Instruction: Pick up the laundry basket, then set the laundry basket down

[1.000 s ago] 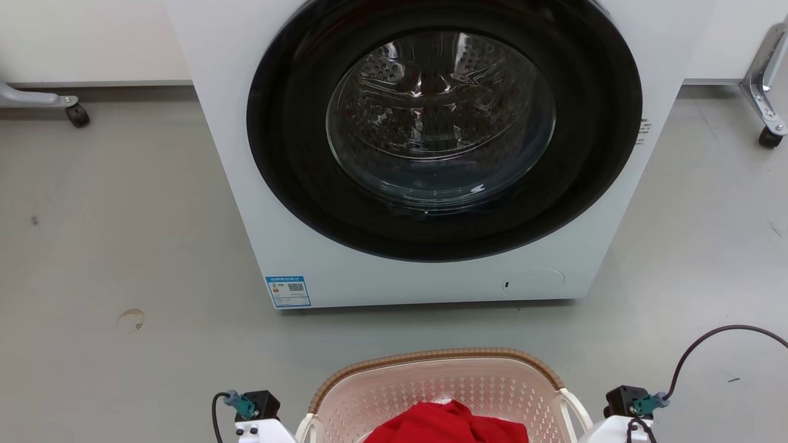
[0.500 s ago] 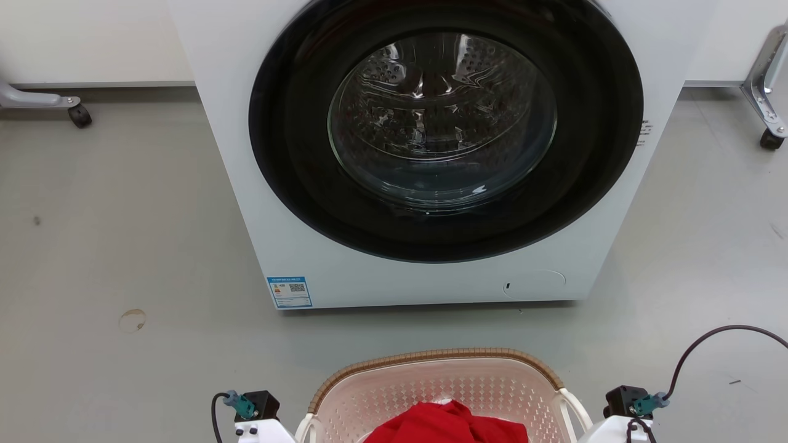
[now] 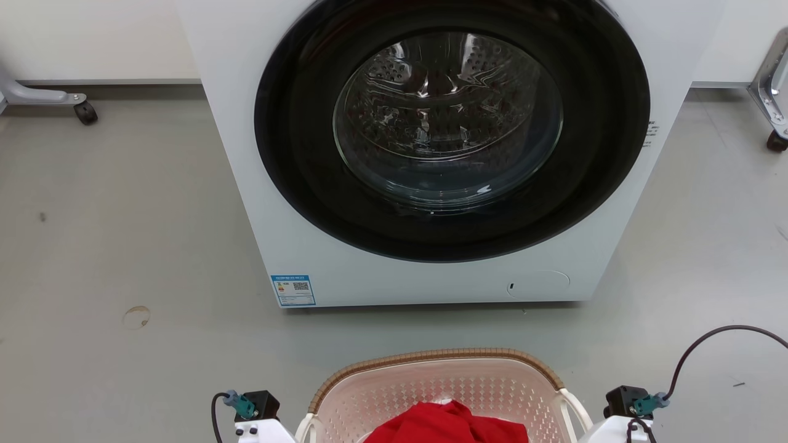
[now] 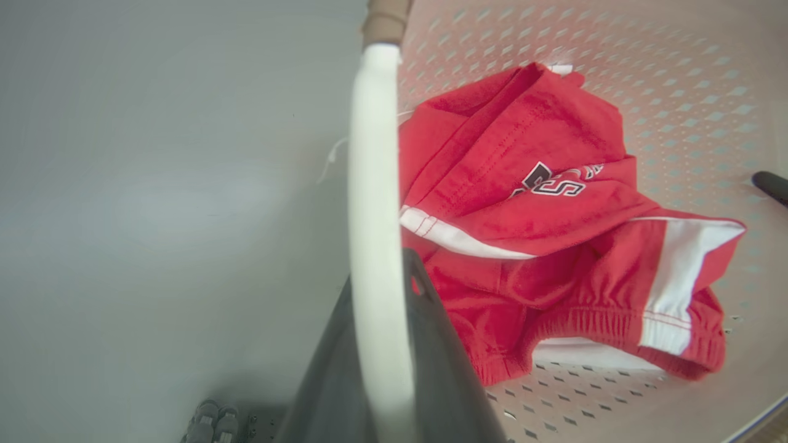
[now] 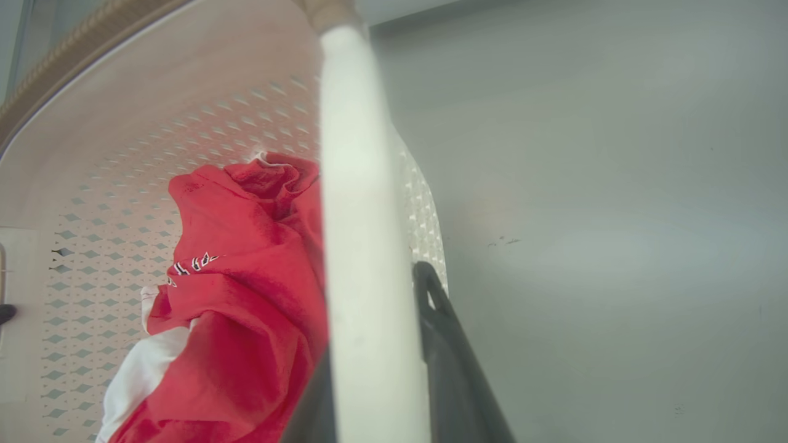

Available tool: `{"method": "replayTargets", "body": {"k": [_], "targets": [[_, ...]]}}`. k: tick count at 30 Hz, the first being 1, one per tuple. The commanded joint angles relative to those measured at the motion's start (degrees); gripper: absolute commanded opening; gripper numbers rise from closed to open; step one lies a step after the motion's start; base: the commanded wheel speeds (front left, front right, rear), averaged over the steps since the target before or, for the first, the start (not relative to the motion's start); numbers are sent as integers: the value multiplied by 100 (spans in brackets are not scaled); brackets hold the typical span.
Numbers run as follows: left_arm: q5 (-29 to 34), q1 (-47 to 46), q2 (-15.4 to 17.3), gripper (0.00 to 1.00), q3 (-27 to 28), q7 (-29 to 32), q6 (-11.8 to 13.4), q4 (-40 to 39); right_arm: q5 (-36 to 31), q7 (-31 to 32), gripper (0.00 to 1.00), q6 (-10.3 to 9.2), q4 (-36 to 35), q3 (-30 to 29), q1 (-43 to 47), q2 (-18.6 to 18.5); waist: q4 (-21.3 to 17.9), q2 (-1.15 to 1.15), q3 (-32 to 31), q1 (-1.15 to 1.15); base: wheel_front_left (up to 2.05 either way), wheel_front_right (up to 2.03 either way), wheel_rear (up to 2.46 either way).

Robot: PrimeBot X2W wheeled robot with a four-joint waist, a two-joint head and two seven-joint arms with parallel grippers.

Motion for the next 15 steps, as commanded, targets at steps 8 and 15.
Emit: {"method": "replayTargets", "body": {"k": [8,15], "targets": [[-30,-174,791,0,108,-112,91,385,39,-141,0,-22,320,-68,-86,-664,-7,0,-6,0,0,0,0],[-33,-170,796,0,98,-114,91,373,26,-132,0,-22,318,-68,-86,-664,-25,0,28,0,0,0,0]]}}
